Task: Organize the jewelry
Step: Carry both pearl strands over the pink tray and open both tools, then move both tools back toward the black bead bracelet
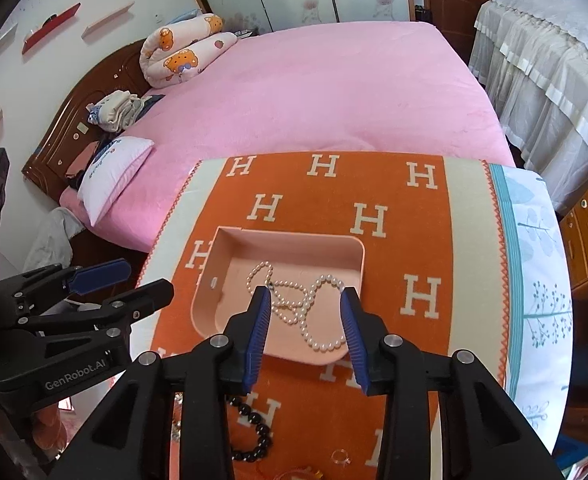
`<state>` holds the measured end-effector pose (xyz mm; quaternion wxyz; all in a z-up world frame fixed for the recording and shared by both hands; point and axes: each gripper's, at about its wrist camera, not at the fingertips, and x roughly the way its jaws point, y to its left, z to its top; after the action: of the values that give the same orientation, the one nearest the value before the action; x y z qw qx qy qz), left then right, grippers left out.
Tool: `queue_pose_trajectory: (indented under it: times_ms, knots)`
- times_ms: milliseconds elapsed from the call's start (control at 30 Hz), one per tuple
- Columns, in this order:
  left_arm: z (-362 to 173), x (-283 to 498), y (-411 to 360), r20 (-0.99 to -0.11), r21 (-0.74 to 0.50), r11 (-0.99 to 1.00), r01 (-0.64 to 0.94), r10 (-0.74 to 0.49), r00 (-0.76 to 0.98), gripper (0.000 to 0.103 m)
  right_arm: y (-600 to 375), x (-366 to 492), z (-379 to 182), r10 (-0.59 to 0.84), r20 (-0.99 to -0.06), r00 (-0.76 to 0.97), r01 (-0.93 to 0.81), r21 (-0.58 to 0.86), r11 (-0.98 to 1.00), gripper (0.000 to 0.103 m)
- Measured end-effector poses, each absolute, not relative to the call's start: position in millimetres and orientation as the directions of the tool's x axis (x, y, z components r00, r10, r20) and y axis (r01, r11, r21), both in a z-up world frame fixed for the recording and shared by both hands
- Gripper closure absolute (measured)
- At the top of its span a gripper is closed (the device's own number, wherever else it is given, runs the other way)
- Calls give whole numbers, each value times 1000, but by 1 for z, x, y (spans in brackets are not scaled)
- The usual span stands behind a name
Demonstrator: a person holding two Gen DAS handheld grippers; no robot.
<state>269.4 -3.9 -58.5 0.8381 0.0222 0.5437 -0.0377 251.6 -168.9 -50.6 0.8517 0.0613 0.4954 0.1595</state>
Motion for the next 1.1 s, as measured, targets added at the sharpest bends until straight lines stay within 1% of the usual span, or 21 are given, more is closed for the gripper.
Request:
queue_pose_trajectory:
  times_ms: [200,433,800,1100]
  knots:
    - [-30,241,-3,-886,-46,992,117,-94,454,51,-173,217,-42,335,-822,461,-199,272,942,66]
    - [-8,210,5,-886,-137,979,151,-189,423,51,-178,173,-33,325,-816,478,-181,270,946,66]
    - [12,162,15,-871,-89,978,187,-168,462,52,-185,121,-22,349,-803,483,-143,321,936,66]
    - [3,131,9,-880,-91,964,249,-195,432,52,-208,77,-13,342,-793,504,-106,336,936,66]
